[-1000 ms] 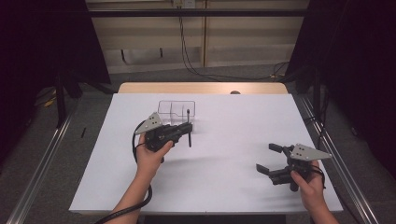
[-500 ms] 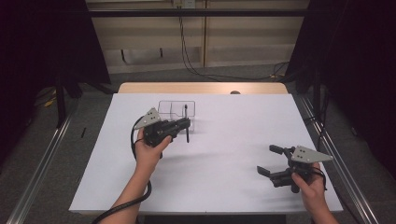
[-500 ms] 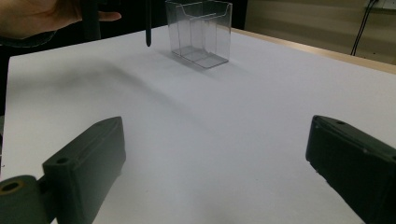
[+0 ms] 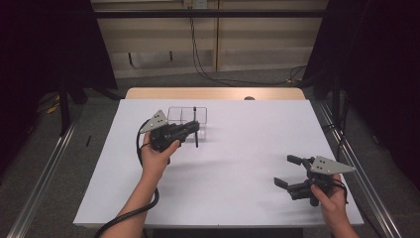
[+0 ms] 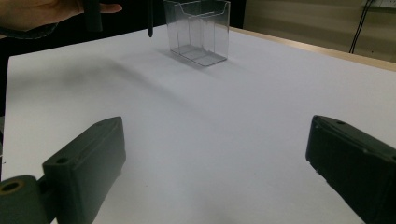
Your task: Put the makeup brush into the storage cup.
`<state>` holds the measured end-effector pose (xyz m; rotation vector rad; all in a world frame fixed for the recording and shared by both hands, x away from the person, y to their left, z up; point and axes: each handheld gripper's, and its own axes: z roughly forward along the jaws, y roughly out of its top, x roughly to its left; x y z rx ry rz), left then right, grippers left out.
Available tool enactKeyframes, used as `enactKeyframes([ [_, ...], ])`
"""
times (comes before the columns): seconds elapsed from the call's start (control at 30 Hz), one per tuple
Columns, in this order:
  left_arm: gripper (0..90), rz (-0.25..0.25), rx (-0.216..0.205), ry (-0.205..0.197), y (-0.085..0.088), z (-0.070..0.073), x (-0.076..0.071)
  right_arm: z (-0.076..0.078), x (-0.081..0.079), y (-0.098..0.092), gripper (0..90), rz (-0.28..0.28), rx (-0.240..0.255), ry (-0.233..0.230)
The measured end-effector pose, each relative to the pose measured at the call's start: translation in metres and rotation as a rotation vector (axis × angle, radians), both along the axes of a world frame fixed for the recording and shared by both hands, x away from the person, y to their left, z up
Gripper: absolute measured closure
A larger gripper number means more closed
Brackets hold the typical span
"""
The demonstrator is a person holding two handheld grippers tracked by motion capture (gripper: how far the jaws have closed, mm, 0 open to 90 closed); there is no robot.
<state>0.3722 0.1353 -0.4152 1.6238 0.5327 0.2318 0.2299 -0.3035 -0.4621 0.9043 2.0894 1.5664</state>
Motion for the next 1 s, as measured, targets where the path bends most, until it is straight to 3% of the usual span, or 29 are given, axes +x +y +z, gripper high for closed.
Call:
enactKeyframes([
  [1.0,83.5,0.053,0.016,-0.007,0.009,0.012,0.019,-0.001,-0.005,-0.003,4.6,-0.016,0.004,0.0],
])
